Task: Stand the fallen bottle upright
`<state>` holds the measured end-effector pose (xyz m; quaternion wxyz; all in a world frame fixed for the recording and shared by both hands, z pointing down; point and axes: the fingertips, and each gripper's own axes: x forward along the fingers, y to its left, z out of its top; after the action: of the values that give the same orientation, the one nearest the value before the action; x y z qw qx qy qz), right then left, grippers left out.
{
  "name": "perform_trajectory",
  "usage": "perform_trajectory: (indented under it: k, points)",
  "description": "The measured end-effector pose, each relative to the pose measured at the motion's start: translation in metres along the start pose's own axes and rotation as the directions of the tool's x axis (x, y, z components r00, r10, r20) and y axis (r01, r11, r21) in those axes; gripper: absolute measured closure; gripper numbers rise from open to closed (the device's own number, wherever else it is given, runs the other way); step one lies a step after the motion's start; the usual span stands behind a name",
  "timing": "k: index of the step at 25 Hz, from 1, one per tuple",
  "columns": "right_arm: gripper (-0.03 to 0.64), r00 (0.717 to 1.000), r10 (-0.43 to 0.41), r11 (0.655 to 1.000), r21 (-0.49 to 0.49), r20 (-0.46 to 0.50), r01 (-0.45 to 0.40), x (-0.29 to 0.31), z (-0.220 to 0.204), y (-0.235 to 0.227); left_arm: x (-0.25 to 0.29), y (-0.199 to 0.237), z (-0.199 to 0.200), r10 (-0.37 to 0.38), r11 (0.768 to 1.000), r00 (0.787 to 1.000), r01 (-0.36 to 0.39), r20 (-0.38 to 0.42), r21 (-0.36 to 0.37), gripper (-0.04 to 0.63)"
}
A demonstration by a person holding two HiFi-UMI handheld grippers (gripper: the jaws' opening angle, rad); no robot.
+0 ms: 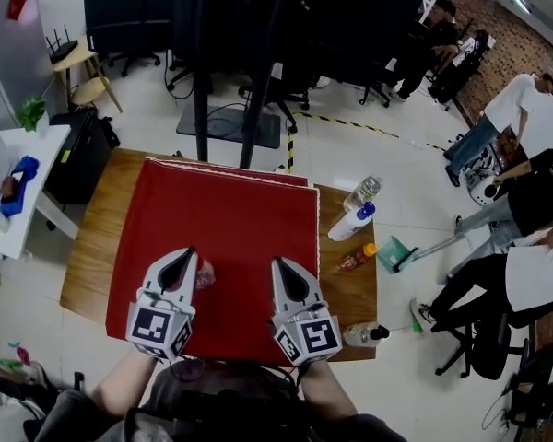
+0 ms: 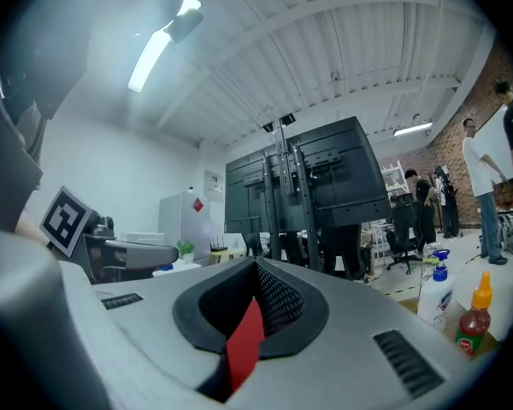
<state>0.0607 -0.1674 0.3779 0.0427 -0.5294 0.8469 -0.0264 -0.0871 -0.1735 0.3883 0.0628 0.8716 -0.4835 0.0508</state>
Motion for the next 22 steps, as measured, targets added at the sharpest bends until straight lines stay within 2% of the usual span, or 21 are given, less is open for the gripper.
perform_trajectory:
  k: [3,8,12,22]
  points:
    - [0.609,1.000,0.006,1.000,-0.014,-0.003,-0.006,-0.002,0.001,0.002,0.003,-0.003,0.000,-0.009,1.000,1.000,0.009,0.008,-0.006,0.569]
    - [0.609,1.000,0.015,1.000,-0.015,-0.016,-0.015,0.000,-0.005,0.003,0.006,-0.004,-0.006,-0.009,1.000,1.000,0.009,-0.025,-0.011,0.569]
    - [0.609,0.999,0.008,0.999,-0.036,-0.038,-0.009,0.001,-0.010,0.005,0.007,0.001,-0.001,-0.009,1.000,0.999,0.010,0.034,-0.021,0.569]
    - [0.609,0.999,0.021,0.999,-0.024,-0.042,-0.022,0.003,-0.010,0.005,0.011,0.007,-0.003,-0.012,0.998,0.999,0.015,0.039,-0.058,0.569]
